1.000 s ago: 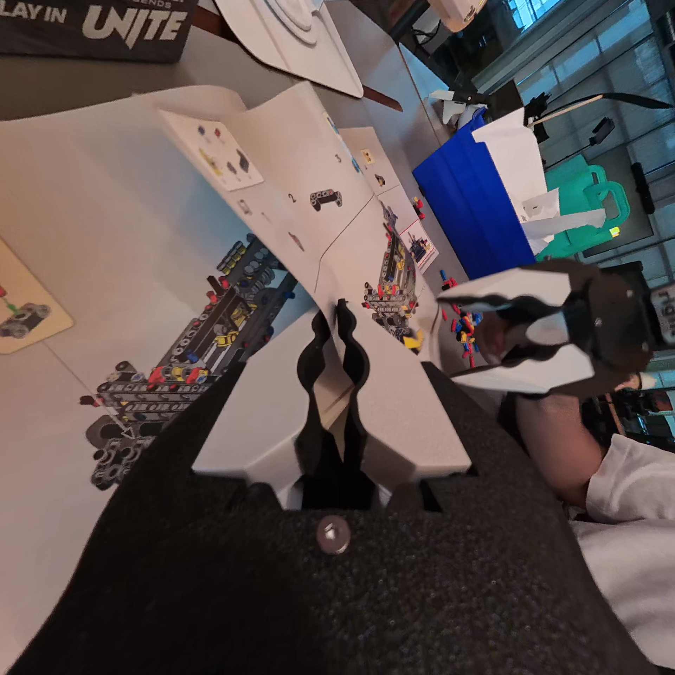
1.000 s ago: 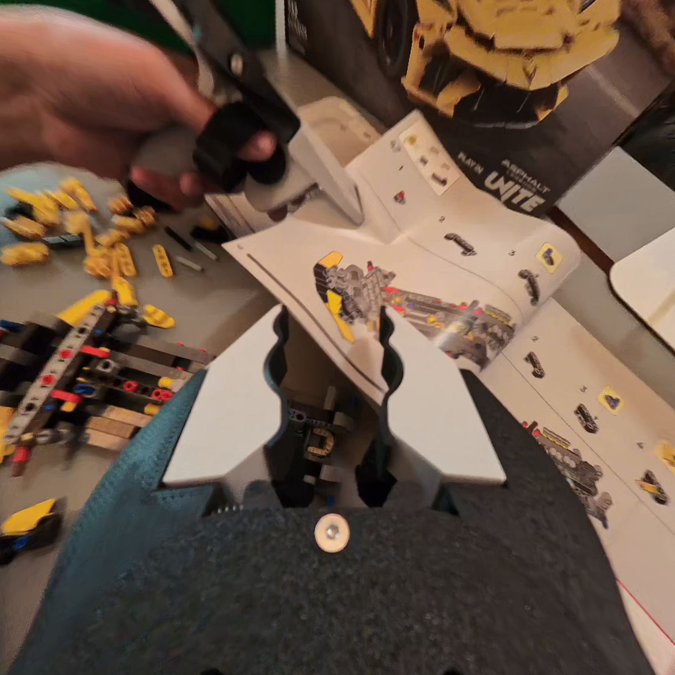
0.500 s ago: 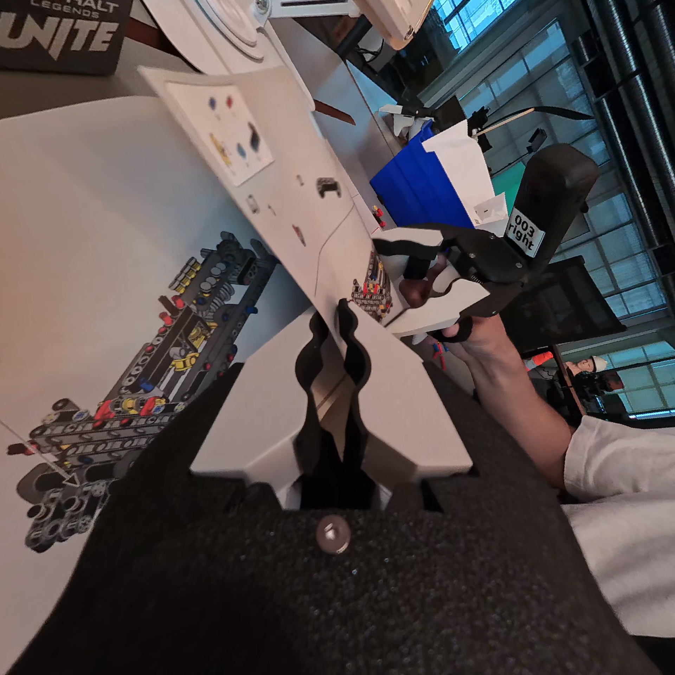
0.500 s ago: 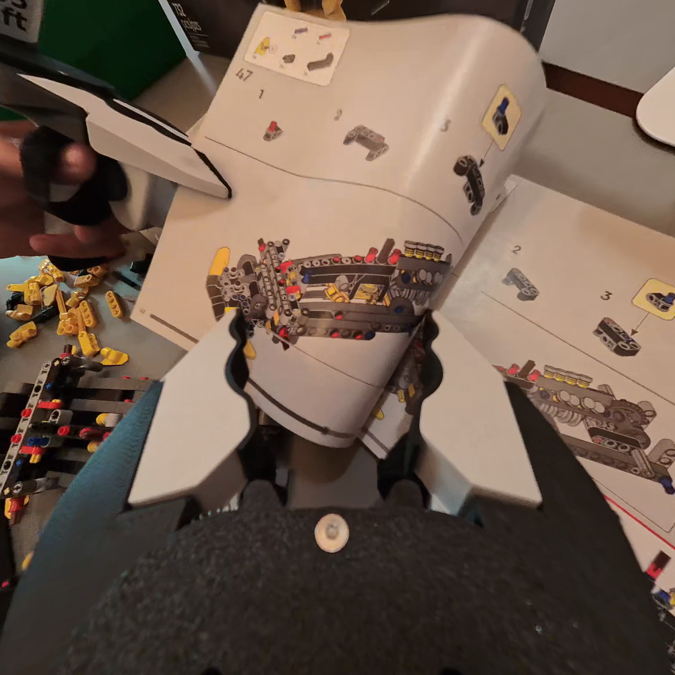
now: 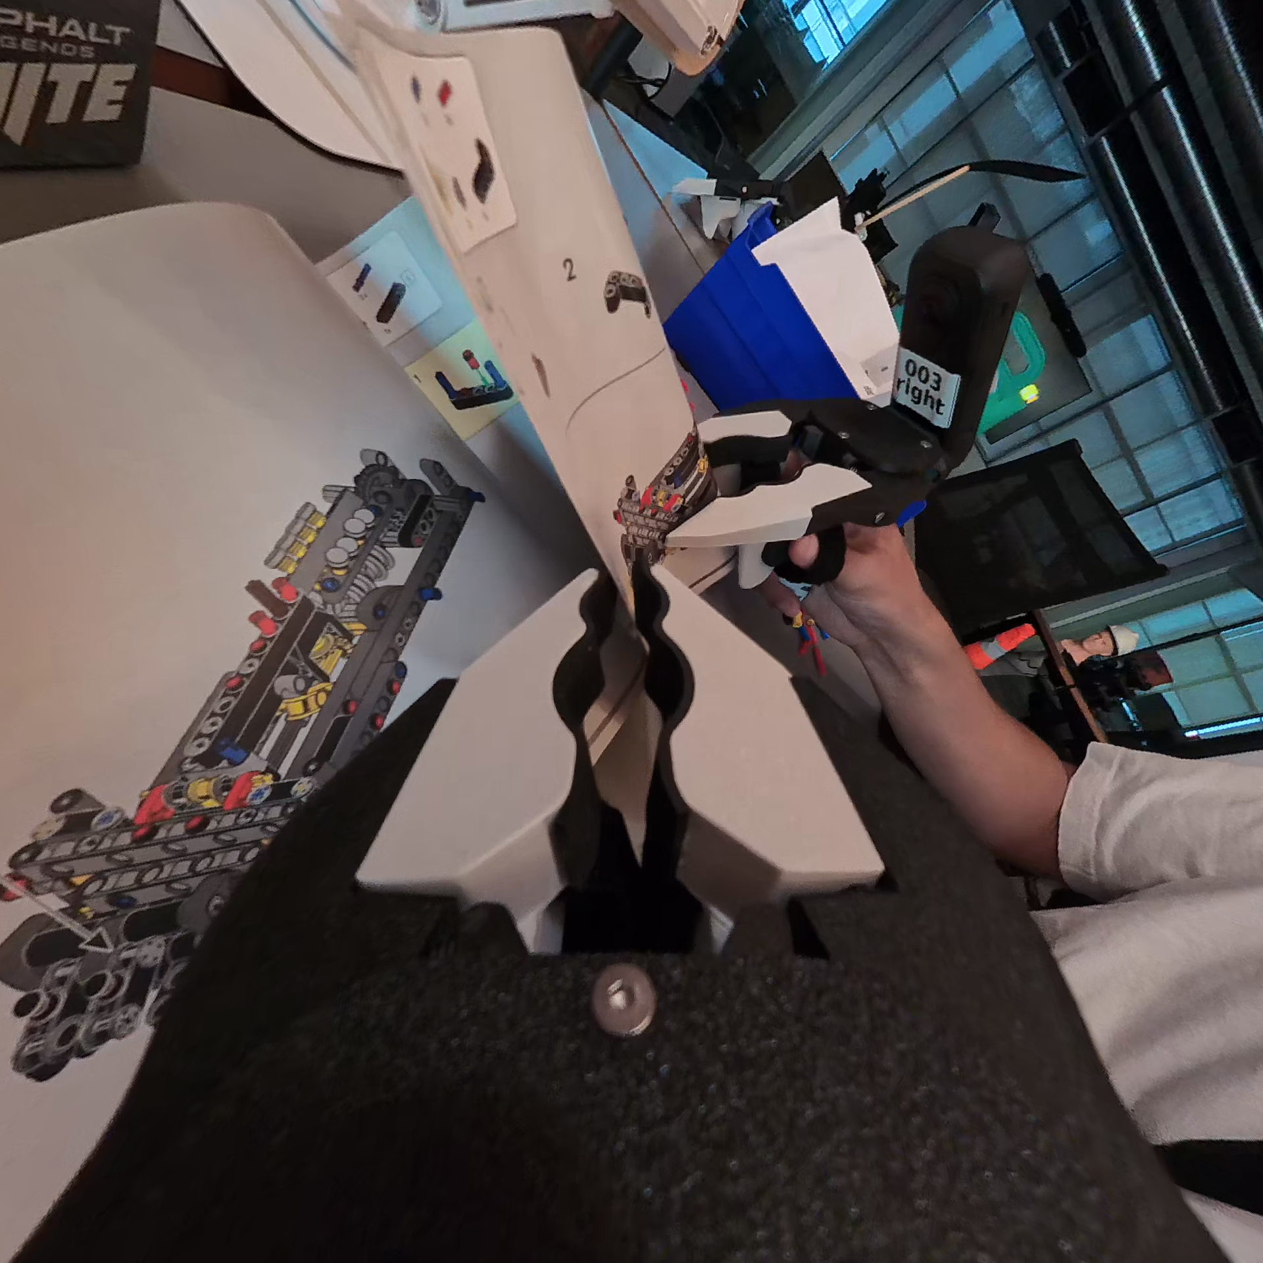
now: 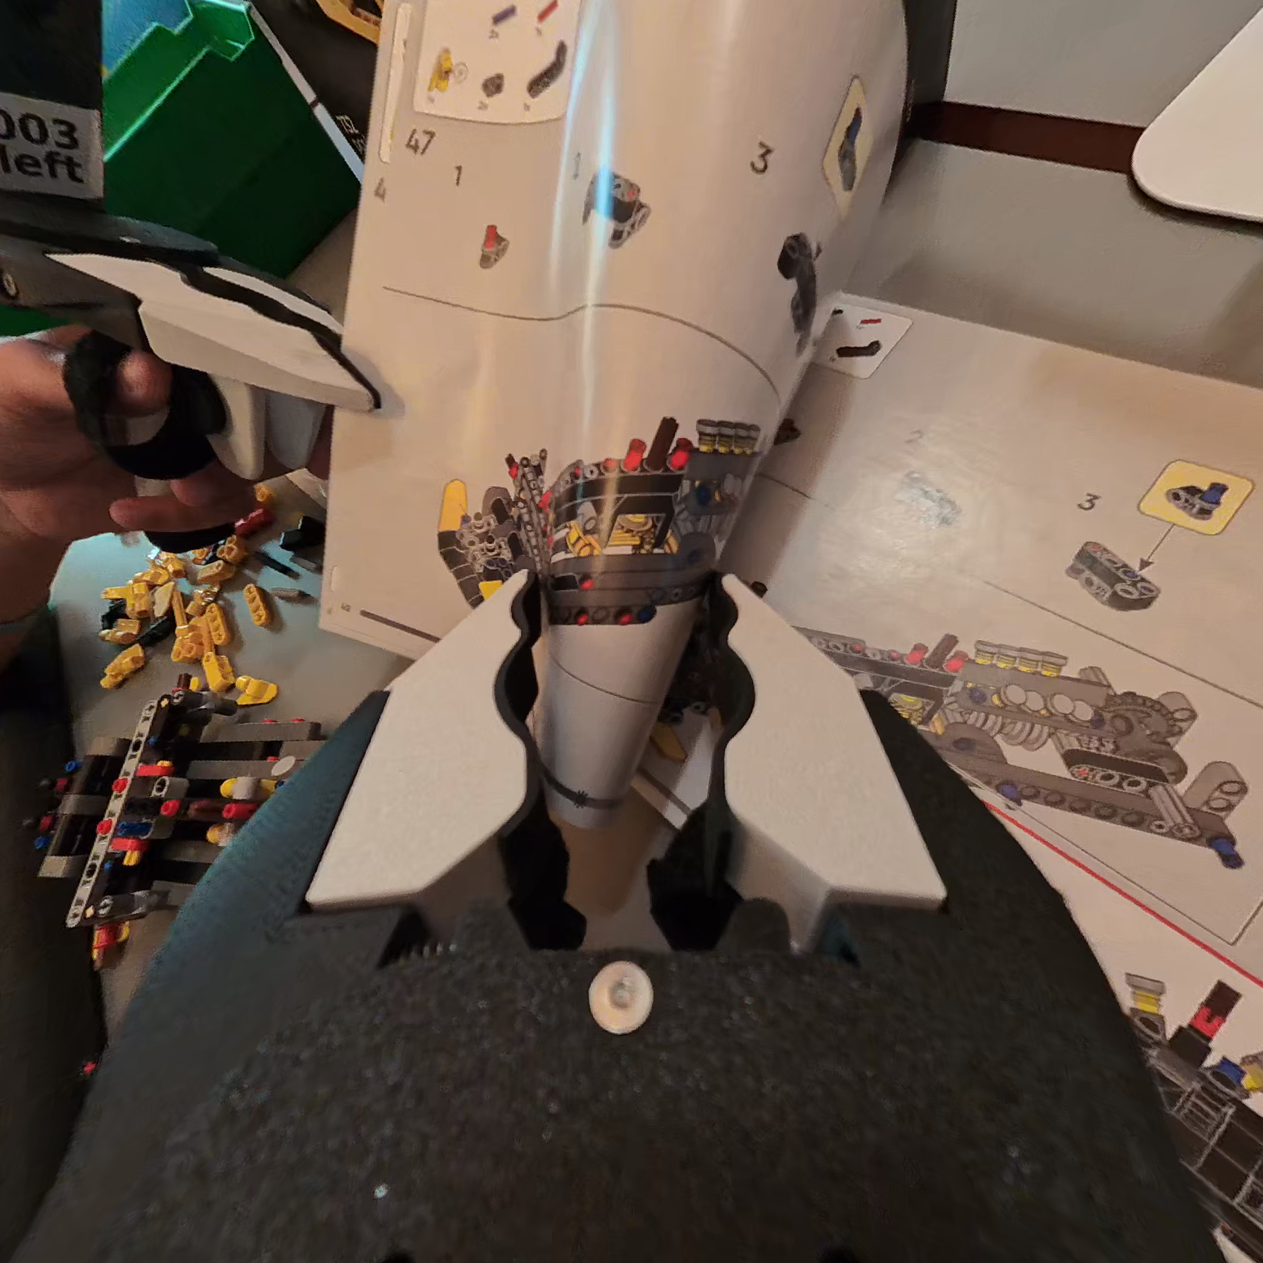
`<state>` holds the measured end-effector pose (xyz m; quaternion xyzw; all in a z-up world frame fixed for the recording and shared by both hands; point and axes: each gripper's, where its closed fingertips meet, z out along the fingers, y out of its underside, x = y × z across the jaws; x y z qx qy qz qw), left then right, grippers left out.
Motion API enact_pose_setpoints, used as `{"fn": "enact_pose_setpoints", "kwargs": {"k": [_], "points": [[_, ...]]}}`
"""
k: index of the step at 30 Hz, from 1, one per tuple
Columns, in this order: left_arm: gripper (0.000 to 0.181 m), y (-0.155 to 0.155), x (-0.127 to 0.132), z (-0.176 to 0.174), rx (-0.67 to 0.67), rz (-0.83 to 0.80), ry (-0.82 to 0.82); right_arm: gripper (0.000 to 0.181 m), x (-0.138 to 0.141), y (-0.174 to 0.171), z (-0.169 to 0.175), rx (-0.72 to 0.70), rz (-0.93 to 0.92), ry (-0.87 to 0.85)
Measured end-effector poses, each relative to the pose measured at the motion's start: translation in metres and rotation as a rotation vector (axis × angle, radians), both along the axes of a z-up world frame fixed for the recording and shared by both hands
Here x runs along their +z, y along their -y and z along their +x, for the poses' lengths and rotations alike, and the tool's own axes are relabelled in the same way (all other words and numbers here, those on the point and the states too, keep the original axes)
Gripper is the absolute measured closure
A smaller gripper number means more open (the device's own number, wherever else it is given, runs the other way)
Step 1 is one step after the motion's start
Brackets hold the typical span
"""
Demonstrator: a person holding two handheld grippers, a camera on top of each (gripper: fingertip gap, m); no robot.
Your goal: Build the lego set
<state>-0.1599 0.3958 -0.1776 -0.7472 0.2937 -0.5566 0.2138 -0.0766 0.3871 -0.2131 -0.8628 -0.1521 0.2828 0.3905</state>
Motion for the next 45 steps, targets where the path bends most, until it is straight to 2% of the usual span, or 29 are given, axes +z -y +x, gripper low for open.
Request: {"fn": "enact_pose_setpoints", "kwargs": {"k": [8, 16, 20, 21, 25, 27, 33, 36, 37, 42, 45], "points": [[0.18, 0.001, -0.001, -0.001, -0.015, 0.074, -0.039, 0.14, 0.003, -0.001, 0.01, -0.026, -0.007, -0.038], [0.181, -0.025, -0.009, -0.036, 0.047, 0.122, -0.152, 0.142, -0.004, 0.001, 0.037, -0.074, -0.067, -0.054], [0.178, -0.025, -0.003, -0.033, 0.051, 0.078, -0.096, 0.145, -0.004, 0.002, 0.039, -0.07, -0.096, -0.118], [0.175, -0.02, -0.002, -0.028, 0.036, 0.065, -0.081, 0.145, -0.003, 0.002, 0.038, -0.067, -0.097, -0.132], [0.136, -0.007, -0.019, -0.008, -0.003, 0.037, -0.139, 0.149, 0.007, 0.005, 0.032, -0.029, -0.083, -0.209], [0.126, -0.008, -0.028, -0.002, 0.016, 0.033, -0.173, 0.152, 0.012, 0.006, 0.031, -0.018, -0.086, -0.274], [0.137, -0.014, -0.031, 0.012, 0.034, -0.022, -0.13, 0.155, 0.022, 0.007, 0.032, 0.005, -0.096, -0.405], [0.175, -0.017, -0.03, 0.017, 0.039, -0.038, -0.107, 0.155, 0.019, 0.007, 0.034, 0.003, -0.107, -0.407], [0.178, -0.017, -0.028, 0.017, 0.034, -0.045, -0.093, 0.155, 0.018, 0.007, 0.035, -0.001, -0.108, -0.403], [0.181, -0.019, -0.024, 0.01, 0.033, -0.087, -0.046, 0.155, 0.019, 0.006, 0.043, -0.025, -0.1, -0.389], [0.181, -0.023, -0.02, -0.006, 0.032, -0.07, -0.06, 0.153, 0.014, 0.005, 0.055, -0.062, -0.109, -0.356]]}}
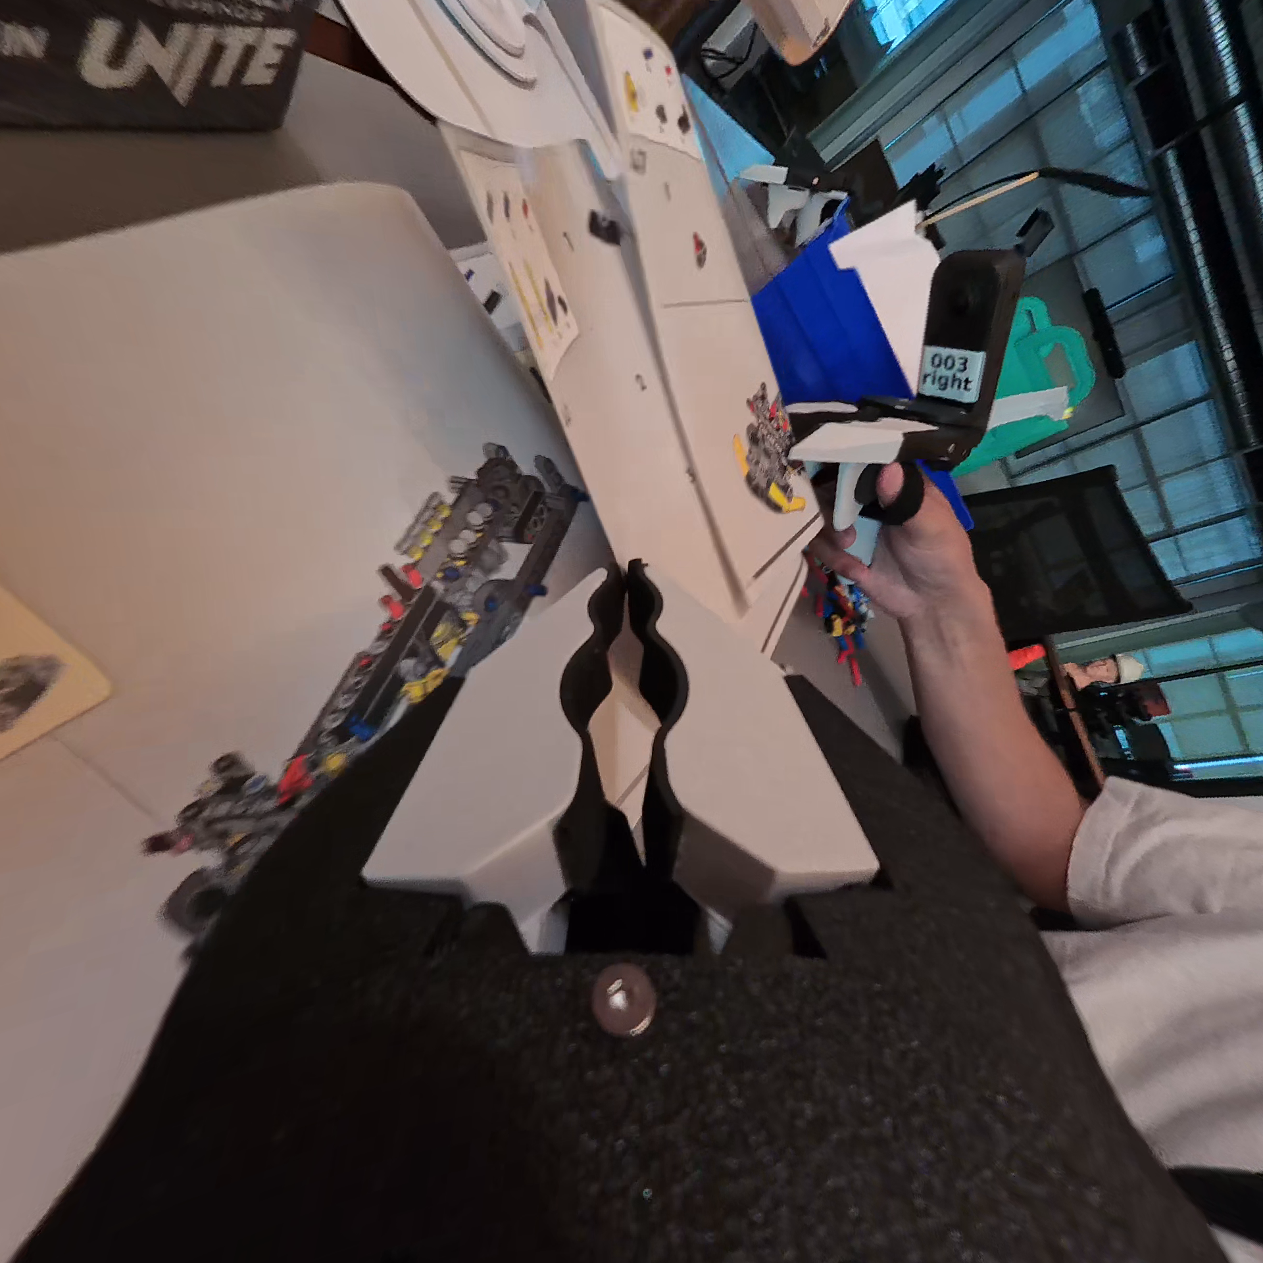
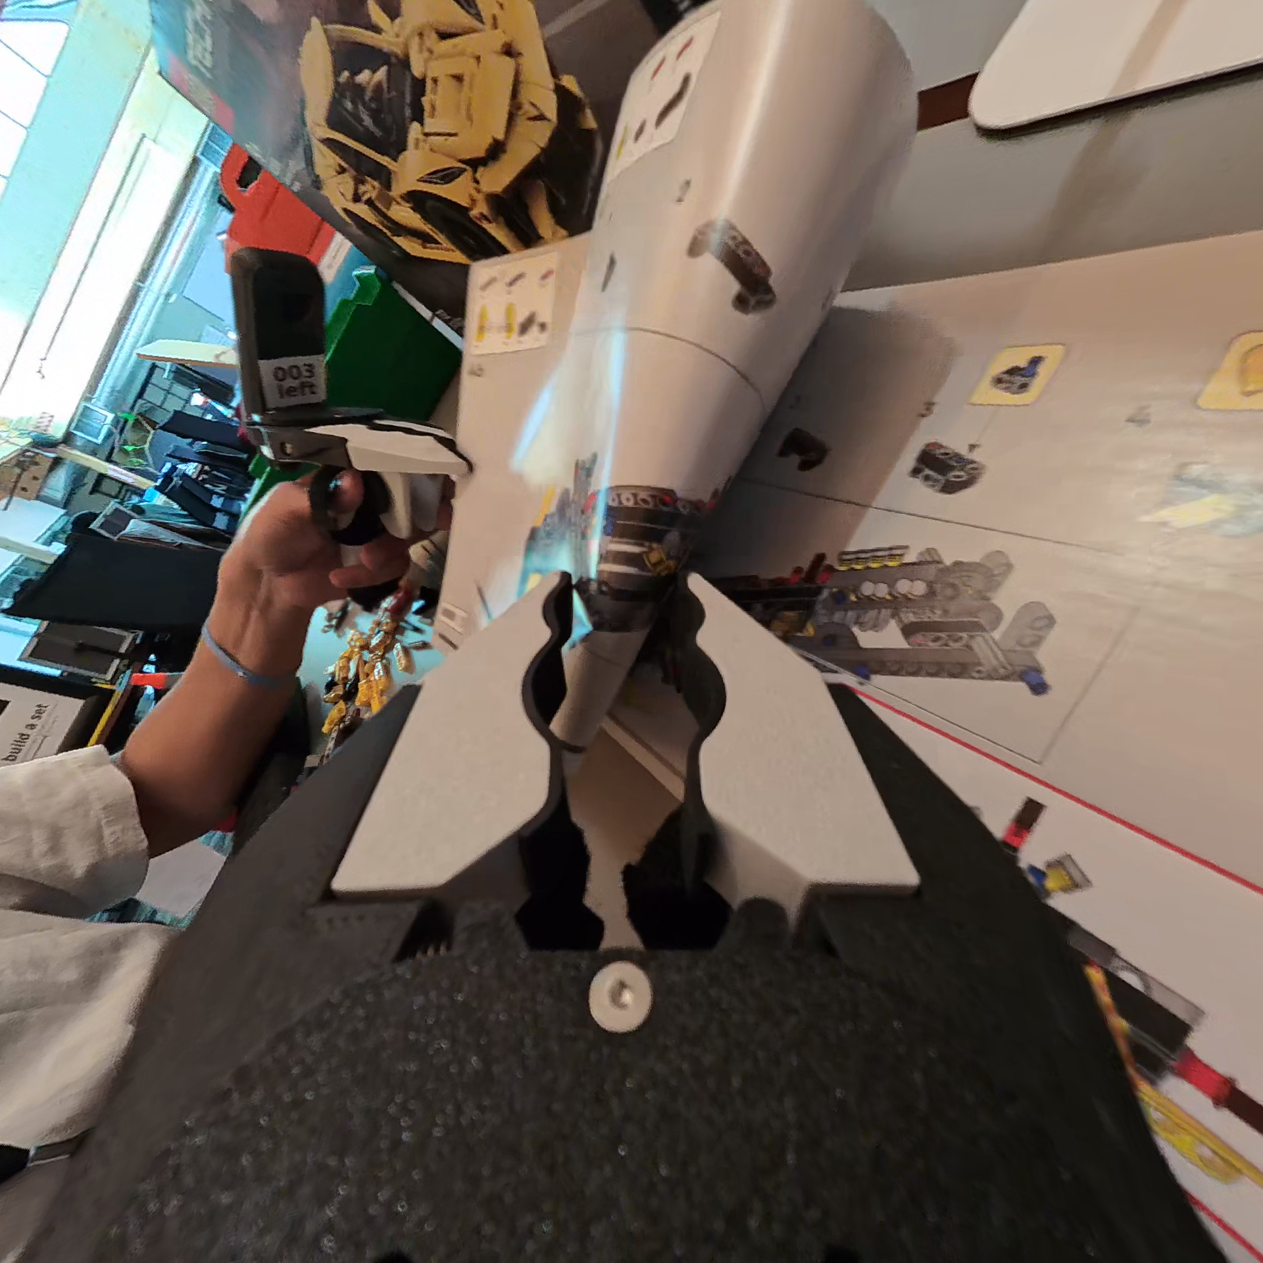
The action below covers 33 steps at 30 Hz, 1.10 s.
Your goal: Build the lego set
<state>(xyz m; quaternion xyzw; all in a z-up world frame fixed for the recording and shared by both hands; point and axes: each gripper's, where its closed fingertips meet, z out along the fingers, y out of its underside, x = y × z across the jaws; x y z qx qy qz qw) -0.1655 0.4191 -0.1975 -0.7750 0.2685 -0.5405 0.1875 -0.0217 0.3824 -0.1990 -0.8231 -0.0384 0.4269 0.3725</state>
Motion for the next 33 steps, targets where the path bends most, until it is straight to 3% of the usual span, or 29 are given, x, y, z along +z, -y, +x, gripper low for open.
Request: {"fn": "enact_pose_setpoints", "kwargs": {"k": [7, 11, 19, 26, 33], "points": [[0.181, -0.025, 0.004, -0.072, 0.022, 0.096, -0.12, 0.153, -0.003, 0.002, 0.009, 0.0, -0.025, -0.006], [0.181, -0.038, 0.001, -0.095, 0.057, 0.126, -0.169, 0.148, -0.002, 0.002, 0.005, 0.01, -0.011, 0.012], [0.181, -0.043, -0.003, -0.103, 0.074, 0.132, -0.203, 0.139, -0.01, 0.003, 0.01, 0.005, -0.022, 0.115], [0.181, -0.045, -0.006, -0.107, 0.086, 0.139, -0.227, 0.131, -0.007, 0.001, 0.038, -0.086, -0.007, 0.209], [0.181, -0.046, -0.006, -0.108, 0.092, 0.143, -0.233, 0.114, -0.002, 0.006, 0.066, -0.145, -0.045, 0.121]]}}
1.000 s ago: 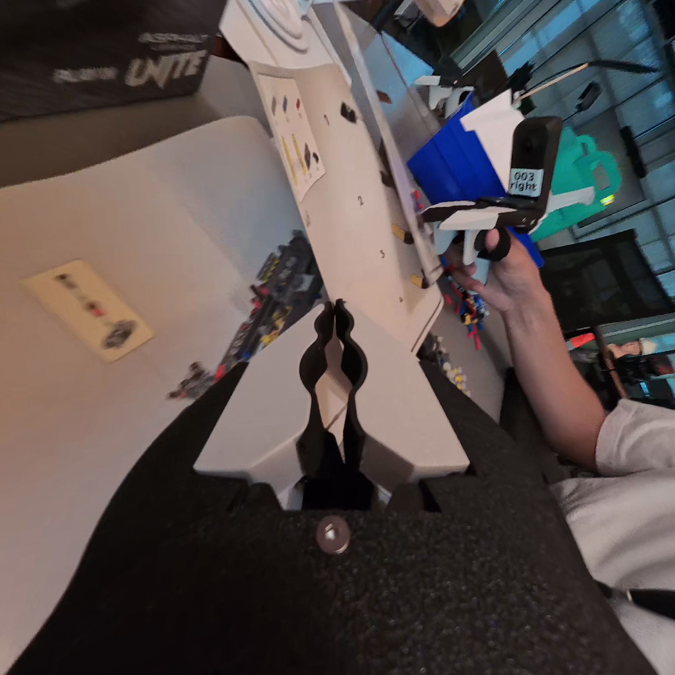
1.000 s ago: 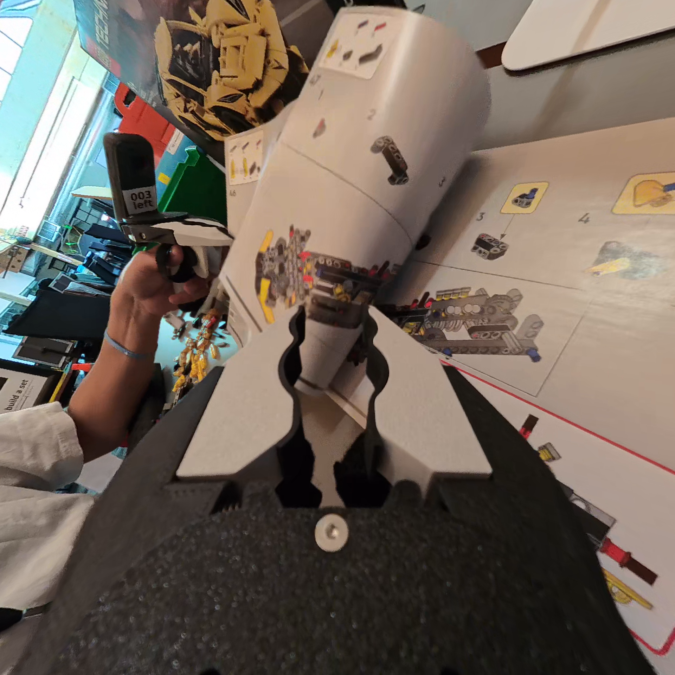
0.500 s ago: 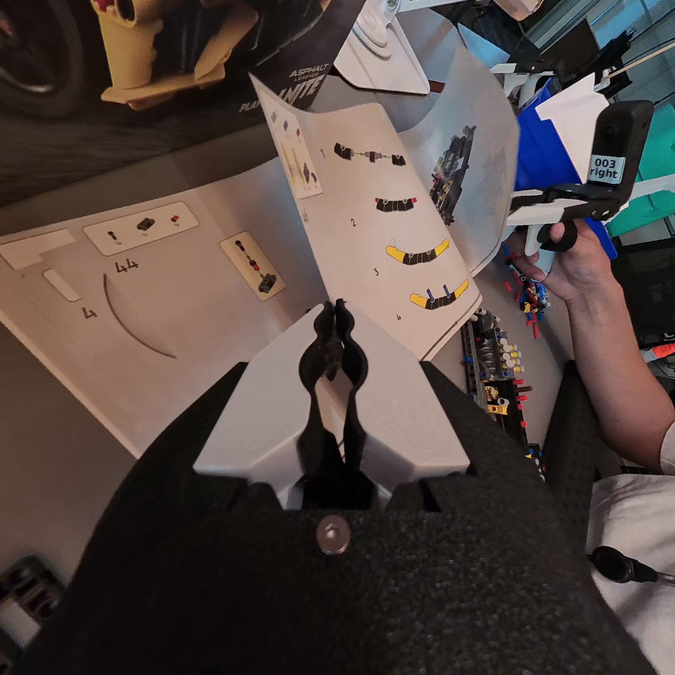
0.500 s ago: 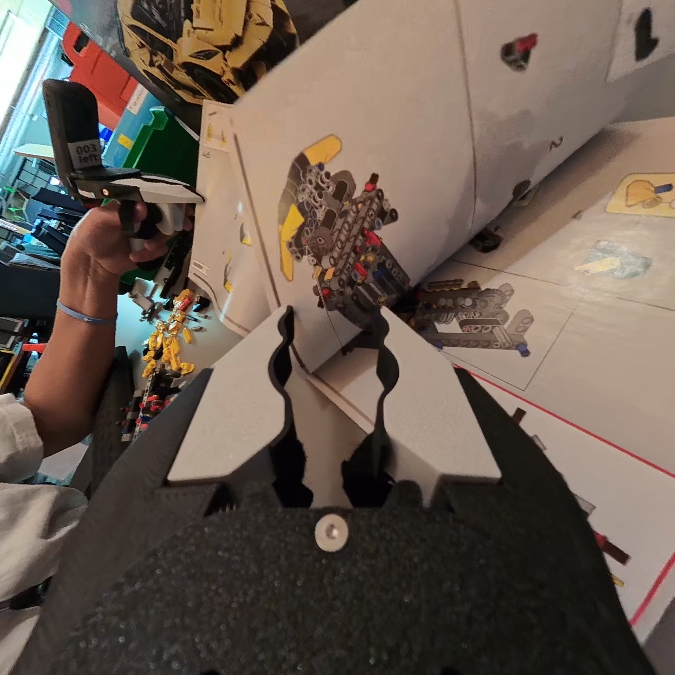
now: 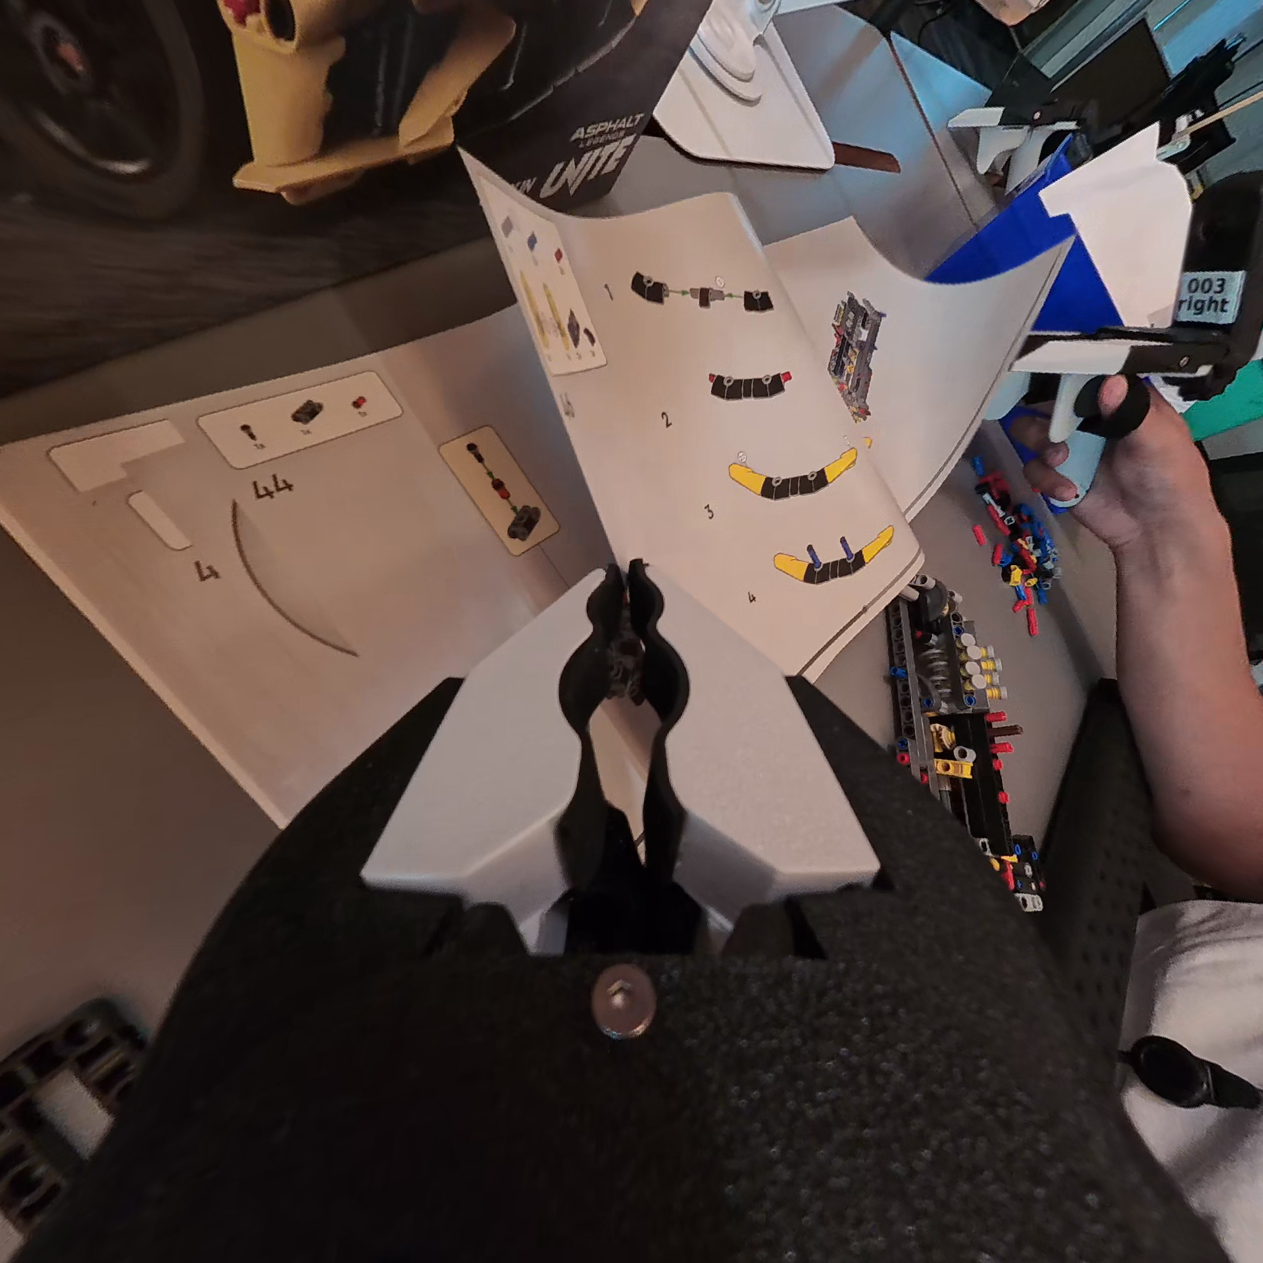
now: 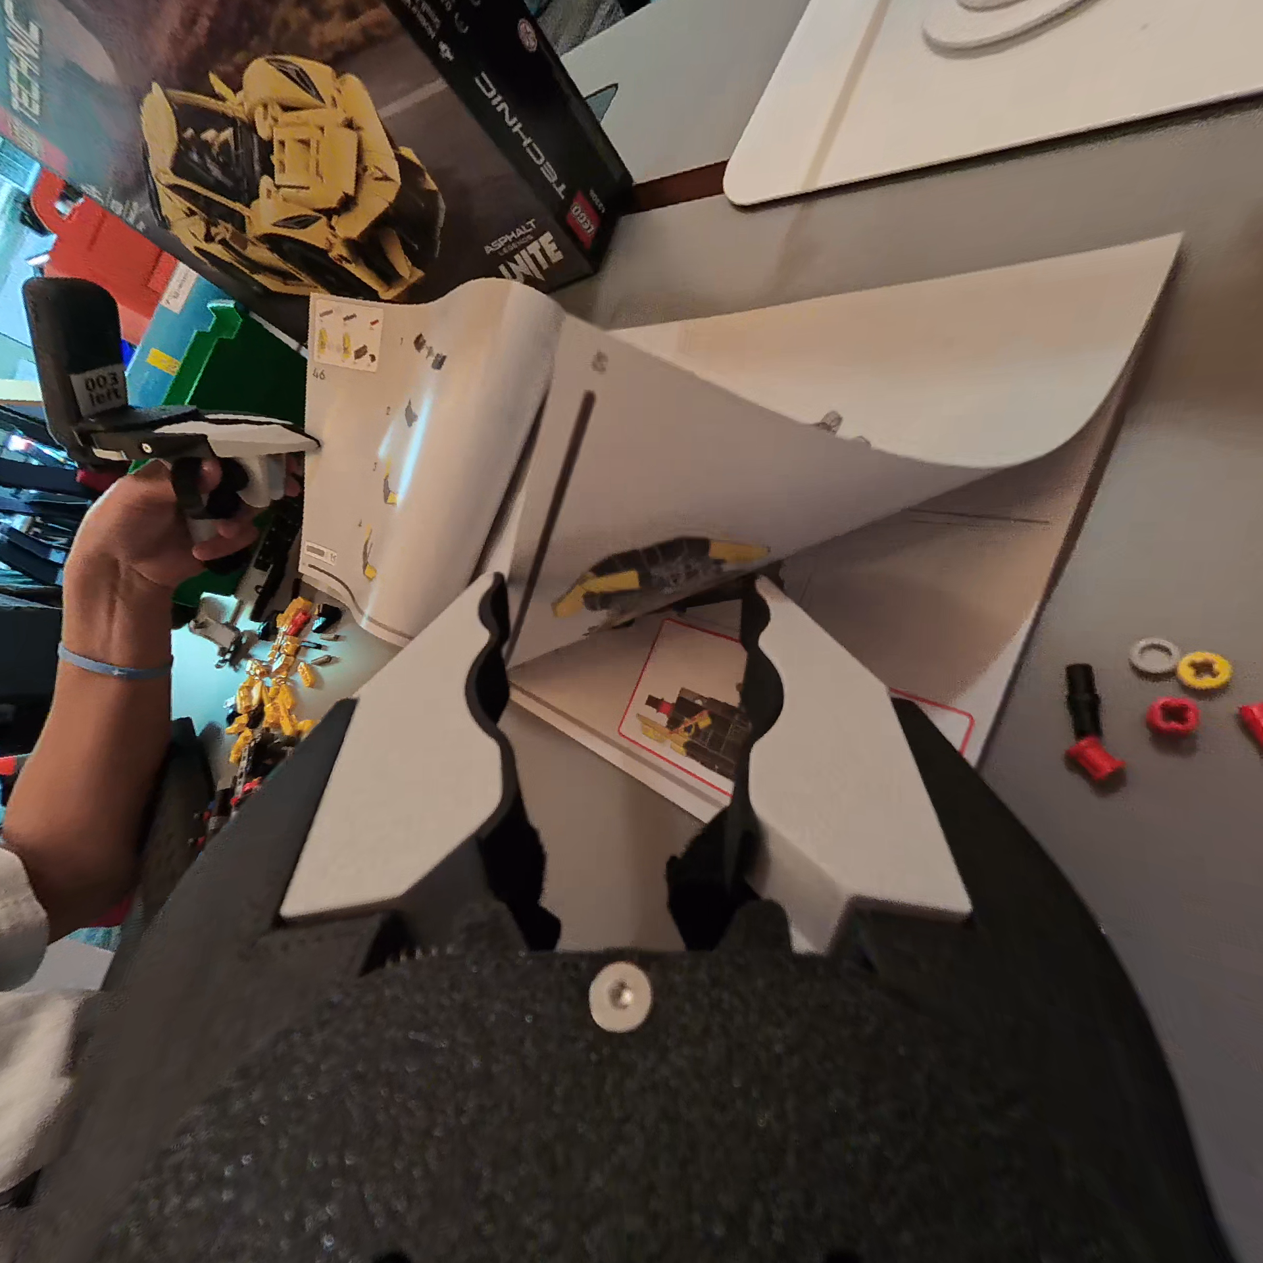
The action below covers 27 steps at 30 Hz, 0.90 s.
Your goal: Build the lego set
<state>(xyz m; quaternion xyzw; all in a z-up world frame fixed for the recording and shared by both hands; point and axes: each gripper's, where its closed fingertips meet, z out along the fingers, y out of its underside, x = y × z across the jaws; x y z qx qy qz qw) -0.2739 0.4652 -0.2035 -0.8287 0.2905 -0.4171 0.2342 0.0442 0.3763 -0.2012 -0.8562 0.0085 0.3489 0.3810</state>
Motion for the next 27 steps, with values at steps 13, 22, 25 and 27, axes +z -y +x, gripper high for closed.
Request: {"fn": "enact_pose_setpoints", "kwargs": {"k": [13, 22, 25, 27], "points": [[0.181, 0.0, -0.002, 0.0, -0.002, 0.008, -0.017, 0.138, -0.01, 0.007, 0.006, -0.037, -0.101, 0.004], [0.181, 0.001, 0.001, 0.0, -0.001, 0.014, -0.012, 0.169, -0.008, 0.008, 0.007, -0.035, -0.086, 0.048], [0.181, 0.001, 0.001, 0.0, -0.002, 0.016, -0.015, 0.17, -0.009, 0.008, 0.006, -0.026, -0.087, 0.052], [0.181, 0.0, 0.001, 0.0, 0.0, 0.018, -0.015, 0.171, -0.009, 0.008, 0.005, -0.023, -0.087, 0.056]]}}
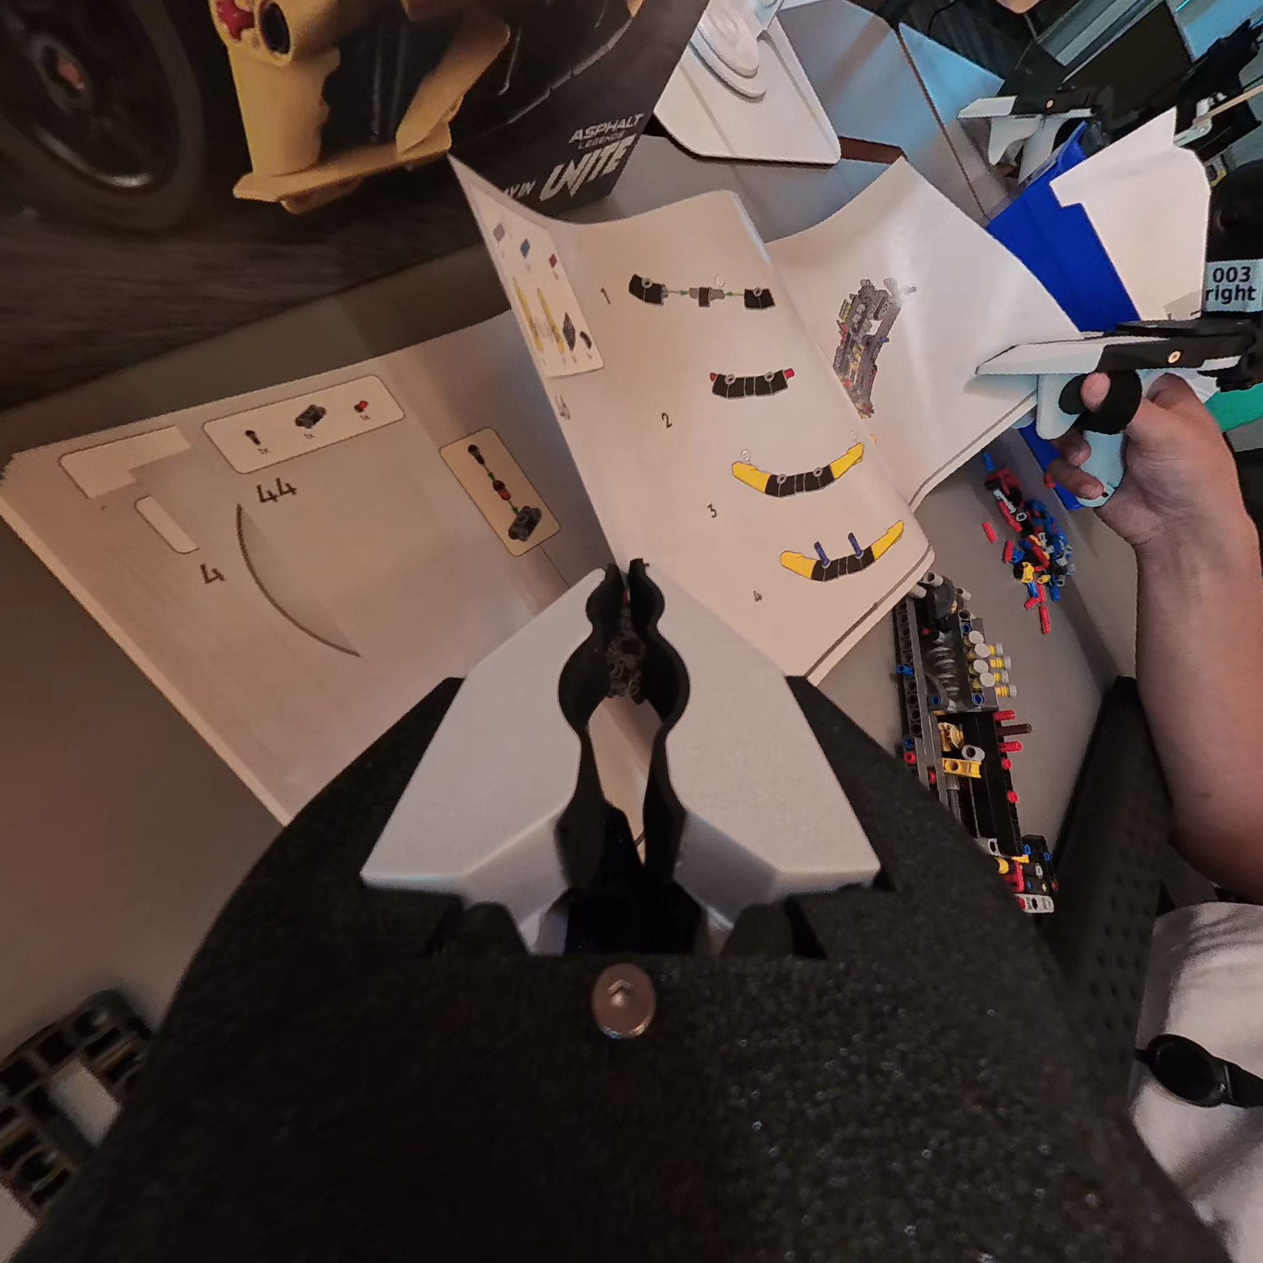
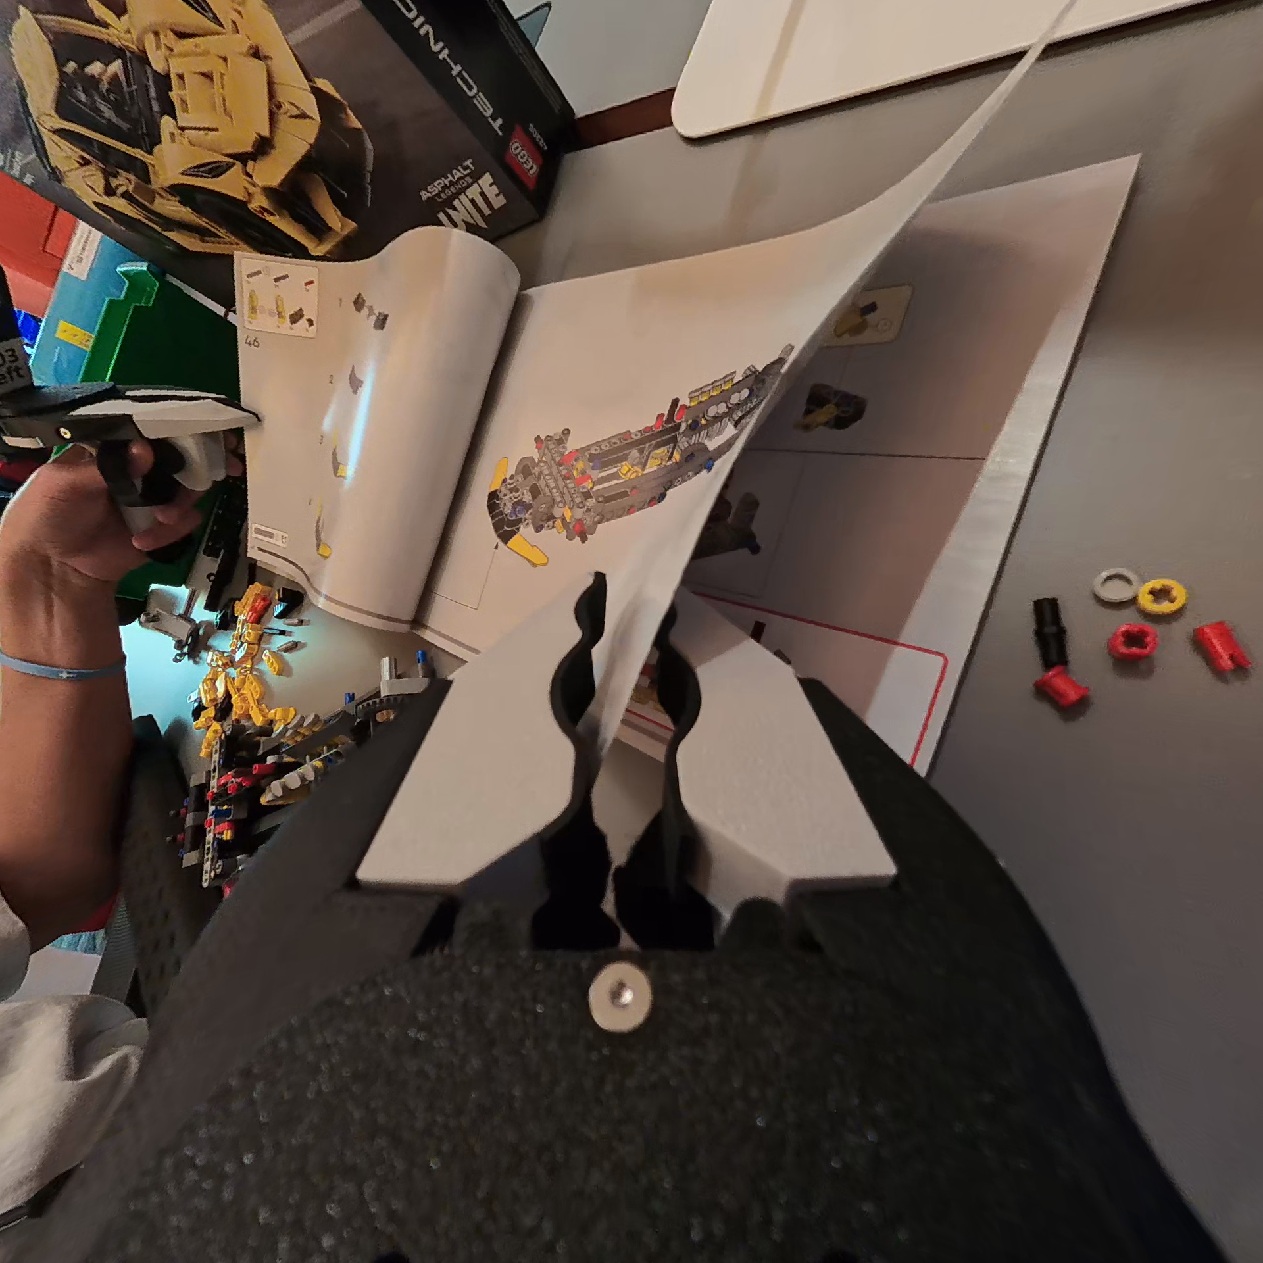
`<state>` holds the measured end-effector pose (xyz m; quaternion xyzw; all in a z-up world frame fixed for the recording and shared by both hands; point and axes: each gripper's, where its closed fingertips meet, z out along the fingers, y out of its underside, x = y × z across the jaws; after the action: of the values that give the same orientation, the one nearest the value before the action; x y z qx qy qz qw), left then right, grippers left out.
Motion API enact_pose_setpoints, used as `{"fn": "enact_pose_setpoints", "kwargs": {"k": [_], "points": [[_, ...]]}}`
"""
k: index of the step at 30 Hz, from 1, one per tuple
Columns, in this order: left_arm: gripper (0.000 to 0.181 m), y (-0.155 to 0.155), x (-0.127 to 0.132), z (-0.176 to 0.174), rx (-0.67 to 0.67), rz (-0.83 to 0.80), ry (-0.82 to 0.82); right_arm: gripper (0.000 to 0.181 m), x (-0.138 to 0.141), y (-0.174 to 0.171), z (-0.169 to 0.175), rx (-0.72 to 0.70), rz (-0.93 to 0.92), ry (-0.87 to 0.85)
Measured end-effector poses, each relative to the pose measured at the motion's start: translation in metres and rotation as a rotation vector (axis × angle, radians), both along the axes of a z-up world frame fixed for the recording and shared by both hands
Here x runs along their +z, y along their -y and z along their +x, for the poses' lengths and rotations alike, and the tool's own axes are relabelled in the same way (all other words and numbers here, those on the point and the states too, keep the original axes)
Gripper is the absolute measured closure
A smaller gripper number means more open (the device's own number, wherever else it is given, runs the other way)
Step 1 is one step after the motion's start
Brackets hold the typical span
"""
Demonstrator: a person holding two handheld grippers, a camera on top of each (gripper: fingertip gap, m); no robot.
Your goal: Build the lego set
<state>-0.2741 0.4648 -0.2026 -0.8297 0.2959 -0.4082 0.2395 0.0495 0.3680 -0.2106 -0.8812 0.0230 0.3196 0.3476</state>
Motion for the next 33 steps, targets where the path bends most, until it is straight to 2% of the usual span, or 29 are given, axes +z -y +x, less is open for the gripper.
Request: {"fn": "enact_pose_setpoints", "kwargs": {"k": [17, 22, 28, 31, 33], "points": [[0.181, 0.0, 0.0, 0.0, 0.003, 0.003, 0.002, 0.17, -0.002, 0.001, -0.004, 0.02, -0.007, 0.003], [0.181, 0.005, 0.007, 0.009, -0.029, 0.015, 0.045, 0.169, -0.002, 0.0, -0.006, 0.024, -0.006, 0.003], [0.181, 0.001, 0.003, 0.004, -0.004, 0.026, 0.005, 0.17, 0.004, -0.001, -0.011, 0.031, 0.029, 0.007], [0.18, -0.006, -0.002, -0.004, 0.037, 0.016, -0.02, 0.175, 0.024, -0.005, -0.036, 0.078, 0.124, -0.012], [0.181, -0.01, -0.003, -0.007, 0.051, 0.015, -0.021, 0.178, 0.036, -0.007, -0.074, 0.153, 0.181, -0.007]]}}
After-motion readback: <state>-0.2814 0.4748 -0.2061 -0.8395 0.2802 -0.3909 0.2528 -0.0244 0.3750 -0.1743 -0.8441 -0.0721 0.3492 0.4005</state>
